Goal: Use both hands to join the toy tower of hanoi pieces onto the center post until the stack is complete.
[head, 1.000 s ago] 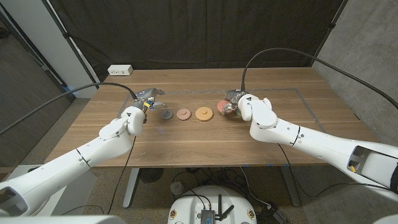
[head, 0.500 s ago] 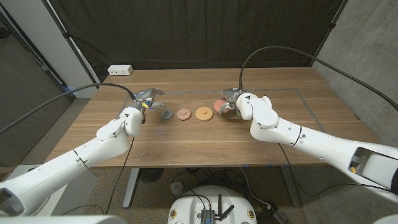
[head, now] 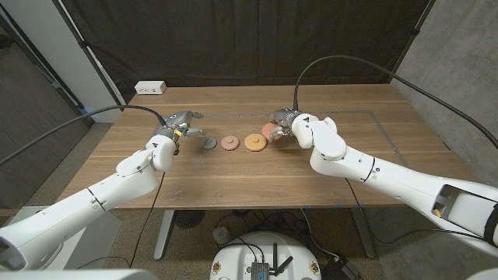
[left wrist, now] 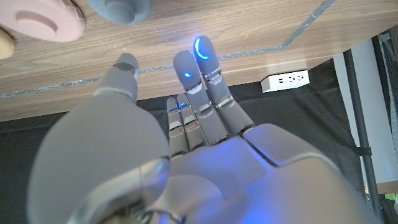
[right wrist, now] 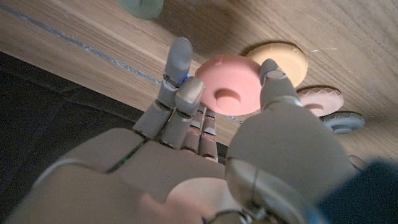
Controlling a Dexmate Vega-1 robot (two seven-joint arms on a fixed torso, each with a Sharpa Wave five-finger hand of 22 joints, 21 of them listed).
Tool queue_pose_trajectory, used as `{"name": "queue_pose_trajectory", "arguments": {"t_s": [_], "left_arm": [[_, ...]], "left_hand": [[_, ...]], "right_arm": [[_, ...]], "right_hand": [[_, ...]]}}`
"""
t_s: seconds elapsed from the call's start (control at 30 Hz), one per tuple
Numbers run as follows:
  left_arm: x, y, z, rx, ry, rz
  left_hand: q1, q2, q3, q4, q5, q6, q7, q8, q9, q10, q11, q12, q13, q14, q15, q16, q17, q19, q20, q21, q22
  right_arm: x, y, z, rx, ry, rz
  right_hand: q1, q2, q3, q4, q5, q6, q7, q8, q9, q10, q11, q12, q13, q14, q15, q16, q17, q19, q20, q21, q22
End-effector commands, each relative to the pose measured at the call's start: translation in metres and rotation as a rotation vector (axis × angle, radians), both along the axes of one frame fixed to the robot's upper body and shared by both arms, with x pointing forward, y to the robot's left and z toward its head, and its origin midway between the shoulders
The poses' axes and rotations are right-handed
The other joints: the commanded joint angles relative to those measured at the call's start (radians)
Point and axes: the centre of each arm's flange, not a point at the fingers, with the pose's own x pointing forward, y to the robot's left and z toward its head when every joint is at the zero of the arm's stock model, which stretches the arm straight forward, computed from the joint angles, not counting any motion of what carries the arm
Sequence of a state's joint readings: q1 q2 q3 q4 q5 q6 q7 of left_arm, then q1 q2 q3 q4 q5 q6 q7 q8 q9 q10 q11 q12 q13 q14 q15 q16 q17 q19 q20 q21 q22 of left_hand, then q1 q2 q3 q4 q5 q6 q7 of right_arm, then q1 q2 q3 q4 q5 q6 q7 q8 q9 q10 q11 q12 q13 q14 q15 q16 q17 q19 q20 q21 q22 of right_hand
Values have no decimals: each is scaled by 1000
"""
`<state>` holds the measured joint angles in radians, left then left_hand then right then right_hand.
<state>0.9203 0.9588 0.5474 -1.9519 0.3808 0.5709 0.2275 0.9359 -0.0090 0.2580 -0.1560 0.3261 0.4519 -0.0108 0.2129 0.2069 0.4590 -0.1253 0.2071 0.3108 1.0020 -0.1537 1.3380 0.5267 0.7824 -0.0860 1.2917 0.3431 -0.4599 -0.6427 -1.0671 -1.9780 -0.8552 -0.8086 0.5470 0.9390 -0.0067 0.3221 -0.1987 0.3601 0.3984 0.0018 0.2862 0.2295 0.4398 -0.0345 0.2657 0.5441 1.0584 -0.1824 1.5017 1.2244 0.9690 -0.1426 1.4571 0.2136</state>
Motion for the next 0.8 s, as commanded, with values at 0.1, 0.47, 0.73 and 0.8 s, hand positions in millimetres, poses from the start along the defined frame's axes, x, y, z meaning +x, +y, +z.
{"name": "queue_pose_trajectory", "arguments": {"t_s": [0.1,0.47,0.73,0.8], "left_arm": [[-2,5,1,2,-4,8],[-5,4,1,-1,-8,6],[-7,3,-1,0,-12,6],[-8,4,-1,1,-15,6]], "left_hand": [[4,6,-3,-1,5,-2,-3,-4,4,6,1,-2,4,-5,-66,7,0,-5,-117,12,-1],[4,7,-3,-1,5,-2,-3,-4,4,8,-1,-1,4,-7,-66,7,-1,-7,-118,17,-5],[4,8,-3,-1,5,-3,-3,-4,4,7,1,-1,4,-7,-66,9,-1,-9,-118,21,-9],[4,8,-3,-1,6,-3,-3,-4,4,7,1,-2,4,-7,-66,9,-1,-10,-118,22,-10]], "right_arm": [[0,18,2,-19,-1,39],[-2,32,2,-29,3,59],[-1,38,2,-44,6,65],[-1,40,2,-48,8,67]], "right_hand": [[49,45,44,37,5,86,-79,3,2,109,-98,0,39,12,-37,5,5,12,-81,2,-2],[47,42,48,38,8,87,-79,0,2,111,-97,-3,43,15,-37,6,5,15,-81,3,-3],[45,40,52,38,10,87,-79,-2,2,113,-98,-5,45,16,-37,7,5,18,-81,4,-3],[45,39,53,38,11,88,-80,-3,2,115,-99,-5,46,17,-36,7,5,17,-81,3,-5]]}}
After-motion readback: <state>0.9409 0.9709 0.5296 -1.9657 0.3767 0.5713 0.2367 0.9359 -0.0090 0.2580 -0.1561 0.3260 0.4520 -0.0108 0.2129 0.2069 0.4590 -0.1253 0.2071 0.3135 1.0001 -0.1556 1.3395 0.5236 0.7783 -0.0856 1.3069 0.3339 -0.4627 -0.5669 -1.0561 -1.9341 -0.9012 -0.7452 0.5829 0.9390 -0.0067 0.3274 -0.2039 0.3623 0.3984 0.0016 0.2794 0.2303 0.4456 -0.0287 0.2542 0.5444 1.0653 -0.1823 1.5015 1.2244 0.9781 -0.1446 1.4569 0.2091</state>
